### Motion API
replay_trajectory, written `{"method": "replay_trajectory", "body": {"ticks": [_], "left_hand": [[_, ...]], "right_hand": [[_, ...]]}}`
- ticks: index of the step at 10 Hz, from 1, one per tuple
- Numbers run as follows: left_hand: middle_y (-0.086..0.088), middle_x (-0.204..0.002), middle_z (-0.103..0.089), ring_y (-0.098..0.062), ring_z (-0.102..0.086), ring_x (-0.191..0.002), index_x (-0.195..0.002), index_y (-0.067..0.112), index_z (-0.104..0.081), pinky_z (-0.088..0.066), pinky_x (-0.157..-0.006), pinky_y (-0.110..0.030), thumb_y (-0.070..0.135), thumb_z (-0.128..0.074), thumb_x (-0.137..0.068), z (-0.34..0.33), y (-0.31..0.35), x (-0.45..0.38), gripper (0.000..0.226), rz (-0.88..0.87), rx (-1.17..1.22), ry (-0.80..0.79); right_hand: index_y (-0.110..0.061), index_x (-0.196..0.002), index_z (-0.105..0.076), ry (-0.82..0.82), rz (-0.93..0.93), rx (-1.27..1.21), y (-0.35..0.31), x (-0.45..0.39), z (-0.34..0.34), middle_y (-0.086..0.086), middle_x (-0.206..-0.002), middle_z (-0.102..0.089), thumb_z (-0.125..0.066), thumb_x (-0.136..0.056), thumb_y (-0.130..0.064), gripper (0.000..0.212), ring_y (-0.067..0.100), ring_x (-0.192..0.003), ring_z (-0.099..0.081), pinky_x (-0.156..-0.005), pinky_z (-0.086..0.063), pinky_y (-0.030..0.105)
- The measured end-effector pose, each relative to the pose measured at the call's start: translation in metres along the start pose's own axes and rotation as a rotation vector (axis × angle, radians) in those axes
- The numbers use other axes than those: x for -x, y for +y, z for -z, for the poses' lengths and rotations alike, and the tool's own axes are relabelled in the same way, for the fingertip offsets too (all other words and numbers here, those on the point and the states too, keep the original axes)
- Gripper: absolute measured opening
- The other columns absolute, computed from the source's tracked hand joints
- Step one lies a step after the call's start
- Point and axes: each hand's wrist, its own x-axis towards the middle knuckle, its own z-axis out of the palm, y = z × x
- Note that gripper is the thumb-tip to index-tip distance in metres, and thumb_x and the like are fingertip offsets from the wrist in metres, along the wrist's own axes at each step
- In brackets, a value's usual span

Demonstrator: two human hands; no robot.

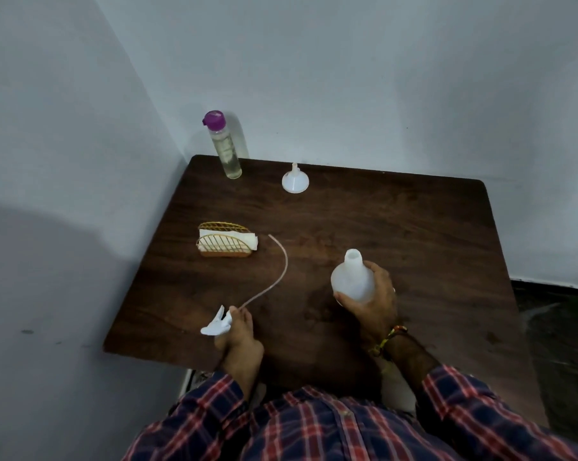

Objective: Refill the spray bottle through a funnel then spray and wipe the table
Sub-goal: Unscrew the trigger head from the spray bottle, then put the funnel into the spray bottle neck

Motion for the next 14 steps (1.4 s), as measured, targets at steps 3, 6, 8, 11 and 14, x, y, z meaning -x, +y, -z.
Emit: {"method": "replay_trajectory", "body": {"ticks": [3,6,8,11,14], "left_hand": [[-0.004,-0.13,-0.058,-0.016,-0.06,-0.112,-0.105,0.01,-0.056,-0.048,-0.082,-0.021,0.03,-0.055,-0.099,-0.008,-0.002,0.001,0.021,-0.031,-0.132,0.055],[-0.023,-0.133,-0.054,-0.037,-0.055,-0.12,-0.143,0.009,-0.042,-0.047,-0.096,-0.042,0.052,-0.042,-0.099,-0.002,-0.009,-0.002,0.061,0.084,-0.312,0.014],[-0.018,-0.136,-0.055,-0.038,-0.052,-0.124,-0.145,0.009,-0.037,-0.045,-0.093,-0.043,0.064,-0.034,-0.095,0.001,-0.01,0.002,0.075,0.187,-0.514,-0.012],[-0.013,-0.097,-0.064,-0.031,-0.061,-0.085,-0.121,0.002,-0.051,-0.051,-0.067,-0.035,0.07,-0.038,-0.091,-0.002,-0.005,0.013,0.075,0.319,-0.74,-0.131],[0.006,-0.079,-0.065,-0.012,-0.063,-0.077,-0.084,0.021,-0.06,-0.055,-0.073,-0.037,0.038,-0.065,-0.09,-0.014,0.003,0.005,0.019,-0.878,-1.387,-0.222]], "right_hand": [[-0.022,-0.139,-0.041,-0.032,-0.012,0.029,-0.001,-0.008,-0.011,-0.003,-0.139,-0.044,-0.091,-0.063,-0.038,0.092,0.014,-0.12,-0.046,-0.097,-0.046,0.035],[-0.026,-0.14,-0.037,-0.066,-0.091,0.012,0.012,-0.008,-0.015,-0.003,-0.139,-0.044,-0.091,-0.063,-0.039,0.095,0.019,-0.121,-0.049,-0.099,-0.051,0.047],[-0.02,-0.142,-0.037,-0.051,-0.094,0.003,0.015,-0.006,-0.014,0.001,-0.14,-0.046,-0.093,-0.061,-0.036,0.1,0.02,-0.122,-0.05,-0.1,-0.051,0.046],[-0.021,-0.144,-0.034,-0.098,-0.141,-0.032,0.013,-0.005,-0.009,0.003,-0.141,-0.046,-0.094,-0.059,-0.033,0.104,0.023,-0.124,-0.049,-0.102,-0.049,0.047],[-0.012,-0.144,-0.038,-0.039,-0.119,-0.04,0.021,0.006,0.007,0.012,-0.143,-0.047,-0.072,-0.068,0.003,0.084,0.029,-0.132,-0.047,-0.108,-0.044,0.05]]}}
